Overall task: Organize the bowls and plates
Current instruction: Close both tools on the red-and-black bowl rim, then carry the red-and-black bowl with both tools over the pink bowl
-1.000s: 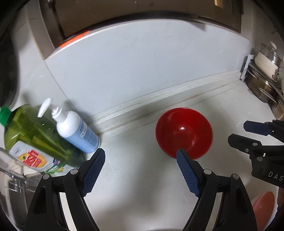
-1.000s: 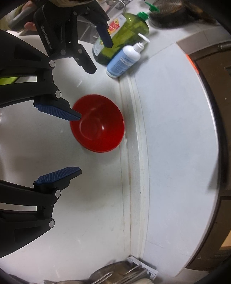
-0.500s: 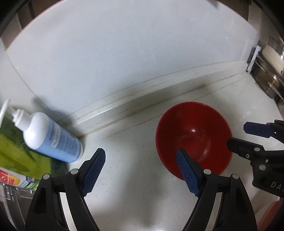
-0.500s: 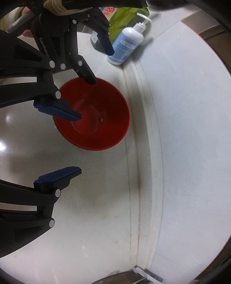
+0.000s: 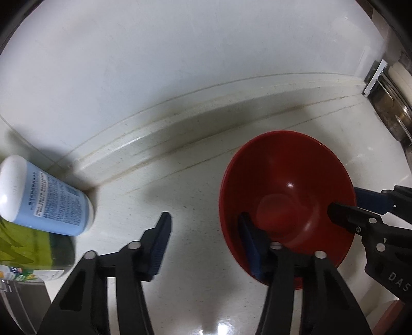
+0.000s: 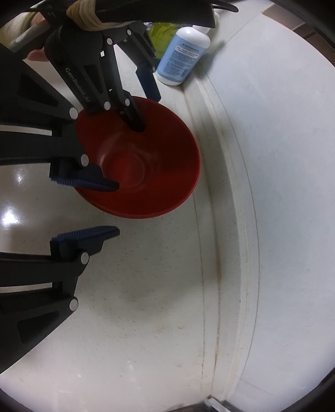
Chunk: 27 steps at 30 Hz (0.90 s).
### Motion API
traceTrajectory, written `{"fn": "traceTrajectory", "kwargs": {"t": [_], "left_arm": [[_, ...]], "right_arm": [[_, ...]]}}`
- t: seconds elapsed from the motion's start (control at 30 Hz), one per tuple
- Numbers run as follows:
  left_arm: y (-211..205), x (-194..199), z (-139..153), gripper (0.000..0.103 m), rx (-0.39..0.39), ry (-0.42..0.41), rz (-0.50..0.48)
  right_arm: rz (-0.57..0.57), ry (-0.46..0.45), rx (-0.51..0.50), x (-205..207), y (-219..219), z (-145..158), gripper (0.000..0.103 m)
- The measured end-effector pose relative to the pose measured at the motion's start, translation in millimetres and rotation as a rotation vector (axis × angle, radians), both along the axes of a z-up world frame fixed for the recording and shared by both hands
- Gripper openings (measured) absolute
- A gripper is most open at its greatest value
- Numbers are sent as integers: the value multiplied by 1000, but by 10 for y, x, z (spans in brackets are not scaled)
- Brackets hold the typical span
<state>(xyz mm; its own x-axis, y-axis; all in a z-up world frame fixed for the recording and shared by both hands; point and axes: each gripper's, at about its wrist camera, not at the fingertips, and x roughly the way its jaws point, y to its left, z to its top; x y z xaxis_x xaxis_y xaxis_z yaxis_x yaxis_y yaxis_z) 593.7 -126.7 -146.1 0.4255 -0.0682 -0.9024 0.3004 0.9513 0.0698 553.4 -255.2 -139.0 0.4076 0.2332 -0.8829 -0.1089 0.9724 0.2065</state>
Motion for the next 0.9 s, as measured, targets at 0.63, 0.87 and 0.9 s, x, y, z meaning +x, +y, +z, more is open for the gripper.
{"fn": "traceTrajectory", "kwargs": {"t": [0.63, 0.87, 0.9], "left_arm": [[-31, -157, 122, 13, -110, 35, 11], [-26, -398, 378, 13, -141, 9, 2], [-21, -446, 411, 13, -148, 3, -1]], "right_arm": [[-29, 22, 57, -118, -1, 103, 16], [-29, -18, 47, -356, -38, 310, 16], [-29, -26, 42, -399, -41, 336, 16]]}}
